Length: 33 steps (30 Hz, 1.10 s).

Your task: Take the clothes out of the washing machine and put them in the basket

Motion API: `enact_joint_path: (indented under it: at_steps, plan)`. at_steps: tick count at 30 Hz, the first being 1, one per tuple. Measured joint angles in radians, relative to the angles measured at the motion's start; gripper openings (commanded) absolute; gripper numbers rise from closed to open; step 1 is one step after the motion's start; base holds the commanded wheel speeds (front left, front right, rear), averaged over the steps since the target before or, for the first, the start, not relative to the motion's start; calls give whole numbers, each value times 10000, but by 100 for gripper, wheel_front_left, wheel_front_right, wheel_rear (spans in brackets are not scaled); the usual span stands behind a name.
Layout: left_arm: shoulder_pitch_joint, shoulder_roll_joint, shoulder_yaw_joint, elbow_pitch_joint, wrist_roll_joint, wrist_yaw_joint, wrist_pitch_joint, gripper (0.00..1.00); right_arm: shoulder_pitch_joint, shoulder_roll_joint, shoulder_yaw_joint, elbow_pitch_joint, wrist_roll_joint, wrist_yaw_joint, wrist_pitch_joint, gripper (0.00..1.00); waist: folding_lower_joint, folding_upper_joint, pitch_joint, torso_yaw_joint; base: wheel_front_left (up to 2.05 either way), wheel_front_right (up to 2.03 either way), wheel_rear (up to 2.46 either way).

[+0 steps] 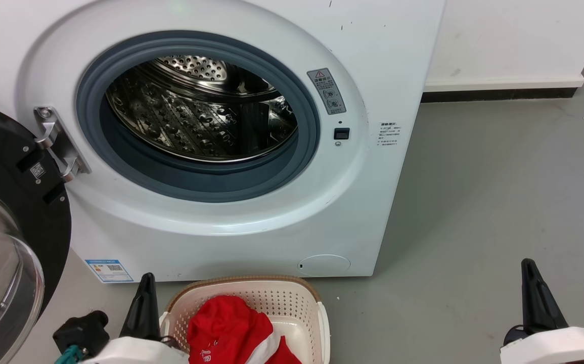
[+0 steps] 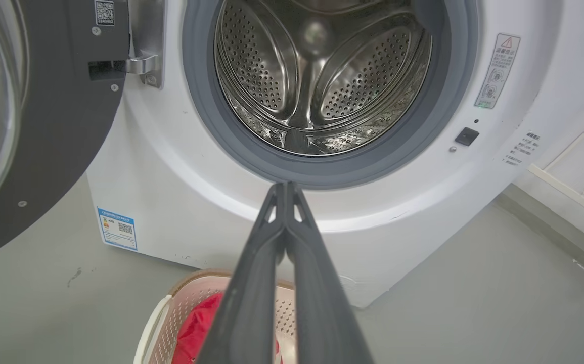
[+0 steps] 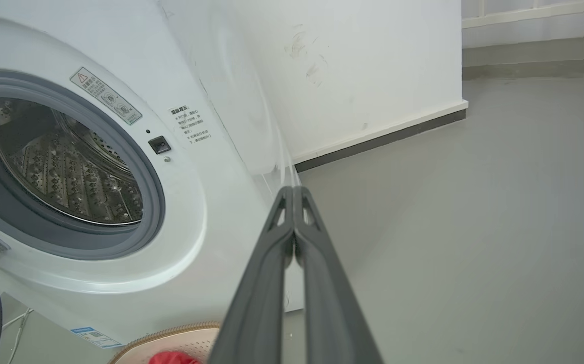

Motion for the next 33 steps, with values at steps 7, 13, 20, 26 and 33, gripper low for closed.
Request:
enact_joint_path:
  at_steps: [7, 13, 20, 26, 33]
  plan:
    - [-161, -4, 117, 90, -1239, -96, 280, 0, -177, -2, 12, 88, 1266, 0, 276, 0, 0, 0, -3, 7, 0, 0, 0]
    - [-357, -6, 190, 207, -2389, -171, 539, 0, -307, -2, 19, 219, 2454, 0, 535, 0, 0, 0, -5, 13, 0, 0, 0]
    - [-511, -6, 261, 316, -3452, -232, 794, 0, -409, -2, 23, 307, 3555, -2, 802, 0, 0, 0, -7, 20, 0, 0, 0]
    - [-572, -8, 320, 385, -4305, -274, 999, 0, -591, -2, 25, 364, 4406, -2, 991, 0, 0, 0, -10, 25, 0, 0, 0]
    - [-753, -10, 412, 474, -5229, -345, 1208, 0, -640, -4, 29, 460, 5381, -4, 1221, 0, 0, 0, -12, 32, 0, 0, 0]
